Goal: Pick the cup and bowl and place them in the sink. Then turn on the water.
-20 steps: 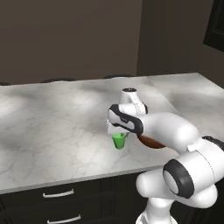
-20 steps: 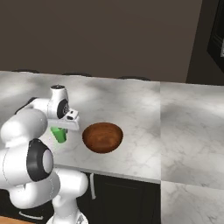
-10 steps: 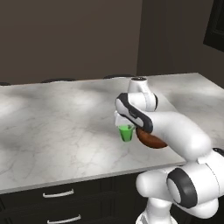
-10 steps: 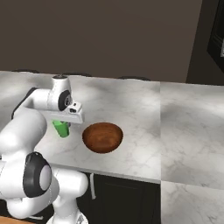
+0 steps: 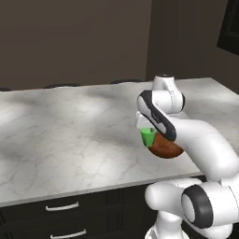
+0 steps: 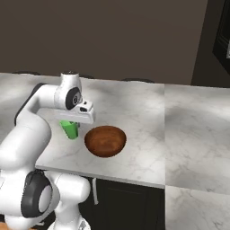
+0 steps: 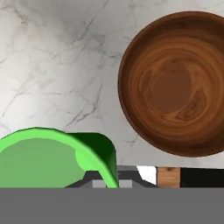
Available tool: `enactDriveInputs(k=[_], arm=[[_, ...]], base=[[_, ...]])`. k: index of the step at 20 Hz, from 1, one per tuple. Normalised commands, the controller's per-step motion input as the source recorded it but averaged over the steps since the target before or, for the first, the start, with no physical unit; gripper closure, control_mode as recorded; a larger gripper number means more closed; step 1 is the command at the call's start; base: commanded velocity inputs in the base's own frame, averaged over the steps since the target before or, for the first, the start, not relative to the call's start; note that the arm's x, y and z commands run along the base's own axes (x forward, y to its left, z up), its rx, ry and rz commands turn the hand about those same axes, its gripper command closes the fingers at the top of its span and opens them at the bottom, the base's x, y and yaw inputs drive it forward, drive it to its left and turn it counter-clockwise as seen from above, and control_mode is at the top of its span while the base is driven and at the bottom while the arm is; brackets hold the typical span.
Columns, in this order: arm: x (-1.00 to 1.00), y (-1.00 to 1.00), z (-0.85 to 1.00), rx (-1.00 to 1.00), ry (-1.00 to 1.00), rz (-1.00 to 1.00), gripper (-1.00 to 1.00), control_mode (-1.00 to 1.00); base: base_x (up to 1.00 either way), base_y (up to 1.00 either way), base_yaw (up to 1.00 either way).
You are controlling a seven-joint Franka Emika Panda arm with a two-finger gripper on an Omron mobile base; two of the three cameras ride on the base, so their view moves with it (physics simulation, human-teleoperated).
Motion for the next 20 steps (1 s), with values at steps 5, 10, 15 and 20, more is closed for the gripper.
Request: enactDriveInputs(k=[5, 10, 15, 20], arm=[[-0.26, -0.45, 0.45, 0.0, 0.0, 0.0, 1.0, -1.0], [-0.27, -0.38, 0.41, 0.0, 0.0, 0.0, 1.0, -1.0], [-0.3, -0.34, 0.36, 0.0, 0.0, 0.0, 1.0, -1.0], [-0.37, -0.36, 0.3, 0.0, 0.0, 0.0, 1.0, -1.0]], base=[[0.0, 0.0, 0.0], [0.0, 0.0, 0.0], [0.0, 0.0, 0.0], [0.0, 0.0, 0.0]])
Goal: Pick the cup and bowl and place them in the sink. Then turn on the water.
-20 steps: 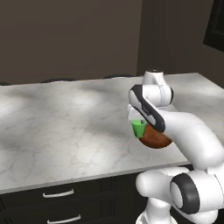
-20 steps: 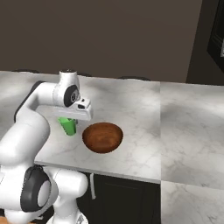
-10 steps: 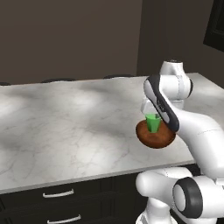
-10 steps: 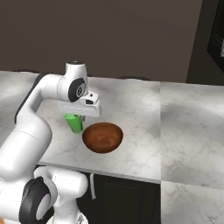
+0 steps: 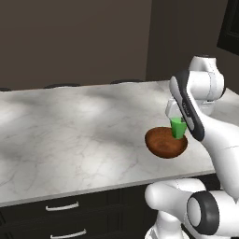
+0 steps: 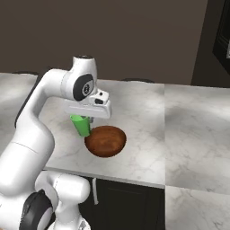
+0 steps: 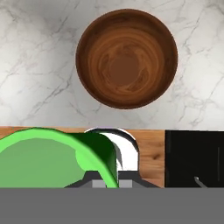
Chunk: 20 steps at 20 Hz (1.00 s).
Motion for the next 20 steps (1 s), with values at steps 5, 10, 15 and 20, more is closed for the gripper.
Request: enactDriveInputs(k=[5, 10, 15, 20], arm=[[-0.37, -0.3, 0.23, 0.0, 0.0, 0.0, 1.0, -1.0], [-0.28, -0.16, 0.21, 0.0, 0.0, 0.0, 1.0, -1.0], [-0.22, -0.01, 0.24, 0.0, 0.0, 0.0, 1.0, -1.0], [-0.21, 0.0, 0.25, 0.0, 0.0, 0.0, 1.0, -1.0]], base=[[0.0, 0.0, 0.0], [0.0, 0.0, 0.0], [0.0, 0.0, 0.0], [0.0, 0.0, 0.0]])
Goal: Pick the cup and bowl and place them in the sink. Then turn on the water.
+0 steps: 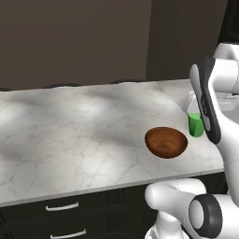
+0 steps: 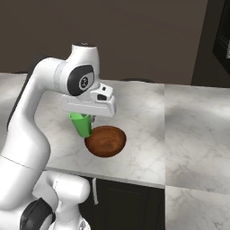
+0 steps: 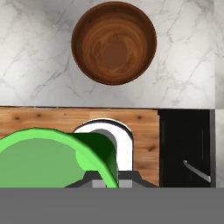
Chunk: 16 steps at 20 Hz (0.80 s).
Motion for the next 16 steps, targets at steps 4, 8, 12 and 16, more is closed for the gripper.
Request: enactDriveInputs(k=[4, 8, 12, 16], arm=[[-0.15, 0.0, 0.17, 0.0, 0.0, 0.0, 1.0, -1.0], [-0.06, 0.06, 0.08, 0.0, 0.0, 0.0, 1.0, -1.0], [0.0, 0.25, 0.01, 0.0, 0.0, 0.0, 1.0, -1.0], [0.0, 0.46, 0.0, 0.0, 0.0, 0.01, 1.0, -1.0]], base=[[0.0, 0.0, 0.0], [0.0, 0.0, 0.0], [0.0, 0.0, 0.0], [0.0, 0.0, 0.0]])
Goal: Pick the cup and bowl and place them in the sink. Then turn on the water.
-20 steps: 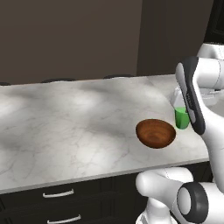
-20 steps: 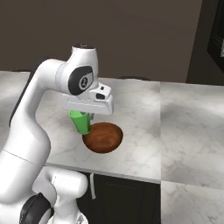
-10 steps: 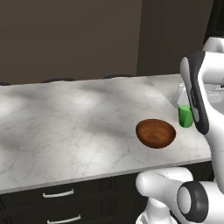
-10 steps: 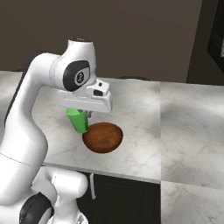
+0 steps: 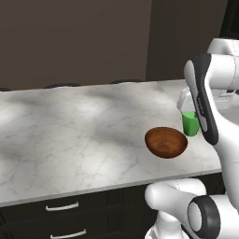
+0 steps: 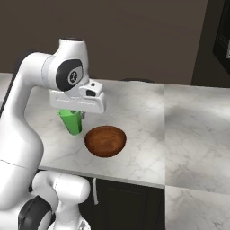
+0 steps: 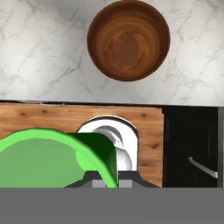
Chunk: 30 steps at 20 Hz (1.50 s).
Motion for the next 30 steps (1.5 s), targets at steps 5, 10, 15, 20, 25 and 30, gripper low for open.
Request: enactDriveInputs(k=[5, 10, 15, 20, 25, 30], arm=[[0.0, 0.32, 0.0, 0.0, 0.0, 0.0, 1.0, -1.0], [0.0, 0.2, 0.0, 0.0, 0.0, 0.0, 1.0, -1.0], [-0.01, 0.03, 0.0, 0.0, 0.0, 0.0, 1.0, 1.0], [0.0, 0.0, 0.0, 0.0, 0.0, 0.0, 1.0, 1.0], [0.0, 0.0, 0.0, 0.0, 0.0, 0.0, 1.0, 1.0], [0.0, 0.0, 0.0, 0.0, 0.0, 0.0, 1.0, 1.0]], base=[[0.0, 0.0, 0.0], [0.0, 0.0, 0.0], [-0.03, 0.0, 0.0], [-0.26, 0.0, 0.0], [-0.54, 0.08, 0.0], [-0.67, 0.19, 0.0]])
